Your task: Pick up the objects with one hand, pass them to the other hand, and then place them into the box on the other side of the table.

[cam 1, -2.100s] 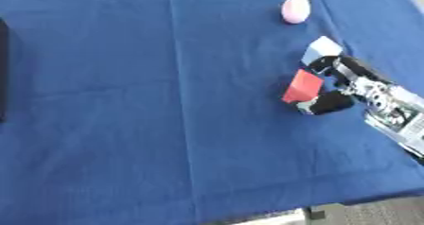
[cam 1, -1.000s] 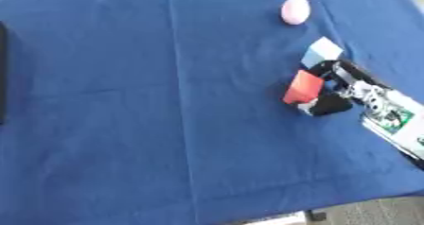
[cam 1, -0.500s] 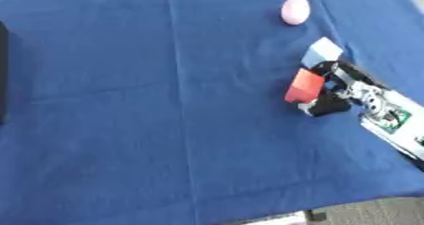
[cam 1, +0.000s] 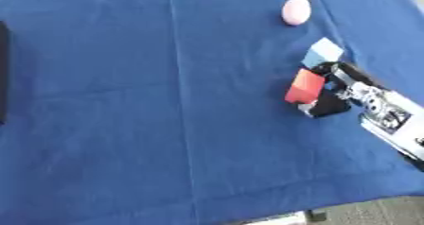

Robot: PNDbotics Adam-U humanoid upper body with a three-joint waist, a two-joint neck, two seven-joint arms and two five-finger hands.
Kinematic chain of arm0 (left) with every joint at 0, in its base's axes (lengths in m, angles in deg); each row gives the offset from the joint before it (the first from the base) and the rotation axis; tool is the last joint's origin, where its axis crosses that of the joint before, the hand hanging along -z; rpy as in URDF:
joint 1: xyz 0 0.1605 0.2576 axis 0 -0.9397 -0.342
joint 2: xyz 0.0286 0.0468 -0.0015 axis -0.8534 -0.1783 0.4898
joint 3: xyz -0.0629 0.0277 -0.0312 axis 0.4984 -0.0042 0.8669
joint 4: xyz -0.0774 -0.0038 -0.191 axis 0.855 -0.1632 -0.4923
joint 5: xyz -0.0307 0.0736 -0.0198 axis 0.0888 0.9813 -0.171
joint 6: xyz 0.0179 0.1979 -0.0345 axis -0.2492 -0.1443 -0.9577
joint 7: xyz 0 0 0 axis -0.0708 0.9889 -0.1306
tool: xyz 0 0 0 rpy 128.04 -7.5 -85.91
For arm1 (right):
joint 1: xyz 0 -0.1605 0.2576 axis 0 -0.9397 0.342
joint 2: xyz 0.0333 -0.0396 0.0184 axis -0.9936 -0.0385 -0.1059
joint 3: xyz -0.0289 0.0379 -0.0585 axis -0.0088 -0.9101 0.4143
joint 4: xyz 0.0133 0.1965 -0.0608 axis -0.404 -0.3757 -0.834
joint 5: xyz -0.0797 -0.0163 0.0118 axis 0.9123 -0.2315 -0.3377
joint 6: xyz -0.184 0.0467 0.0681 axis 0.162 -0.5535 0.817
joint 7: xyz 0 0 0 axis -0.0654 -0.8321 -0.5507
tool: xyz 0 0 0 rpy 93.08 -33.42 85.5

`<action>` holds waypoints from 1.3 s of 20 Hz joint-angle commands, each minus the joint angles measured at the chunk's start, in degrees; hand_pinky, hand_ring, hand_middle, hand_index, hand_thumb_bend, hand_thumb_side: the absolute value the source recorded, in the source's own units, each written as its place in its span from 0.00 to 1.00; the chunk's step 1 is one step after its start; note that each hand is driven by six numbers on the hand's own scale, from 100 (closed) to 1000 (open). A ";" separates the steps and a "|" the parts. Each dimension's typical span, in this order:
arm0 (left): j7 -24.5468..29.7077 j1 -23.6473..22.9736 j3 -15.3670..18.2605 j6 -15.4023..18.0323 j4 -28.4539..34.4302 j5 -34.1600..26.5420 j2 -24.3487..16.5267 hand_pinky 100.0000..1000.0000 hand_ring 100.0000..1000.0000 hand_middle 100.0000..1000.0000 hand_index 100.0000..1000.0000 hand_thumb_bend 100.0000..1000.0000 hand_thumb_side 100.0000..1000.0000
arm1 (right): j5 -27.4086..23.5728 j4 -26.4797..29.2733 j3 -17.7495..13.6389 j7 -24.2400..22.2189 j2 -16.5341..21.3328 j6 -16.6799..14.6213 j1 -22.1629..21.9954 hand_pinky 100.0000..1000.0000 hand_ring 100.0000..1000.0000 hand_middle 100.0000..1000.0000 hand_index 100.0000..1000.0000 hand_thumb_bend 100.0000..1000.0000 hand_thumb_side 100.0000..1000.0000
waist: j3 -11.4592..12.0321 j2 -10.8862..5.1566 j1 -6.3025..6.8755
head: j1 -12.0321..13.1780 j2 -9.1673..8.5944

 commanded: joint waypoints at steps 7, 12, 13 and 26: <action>0.31 0.54 -0.18 -0.04 0.73 0.26 -0.79 0.79 0.88 0.71 0.74 0.11 0.92 | 0.65 0.81 -1.16 -0.44 1.94 -0.10 0.02 0.72 0.82 0.75 0.80 0.37 0.03 | 0.04 -0.90 -0.20 | 0.29 -1.15; 0.32 0.54 -0.19 -0.03 0.74 0.25 -0.83 0.79 0.88 0.71 0.74 0.11 0.92 | 0.48 0.82 -1.15 -0.52 1.89 -0.04 0.05 0.72 0.82 0.74 0.79 0.35 0.01 | -0.02 -0.90 -0.19 | 0.33 -1.21; 0.31 0.53 -0.20 -0.03 0.74 0.25 -0.84 0.79 0.88 0.71 0.74 0.11 0.92 | 0.39 0.84 -1.17 -0.48 1.88 -0.02 0.06 0.72 0.82 0.74 0.79 0.35 0.01 | -0.03 -0.90 -0.18 | 0.33 -1.21; 0.24 0.48 -0.16 -0.01 0.76 0.21 -0.98 0.79 0.88 0.72 0.74 0.11 0.92 | -1.53 2.20 -1.37 1.02 1.71 -0.31 -0.26 0.70 0.77 0.62 0.63 0.34 0.00 | -0.23 -1.04 -0.21 | 0.47 -0.51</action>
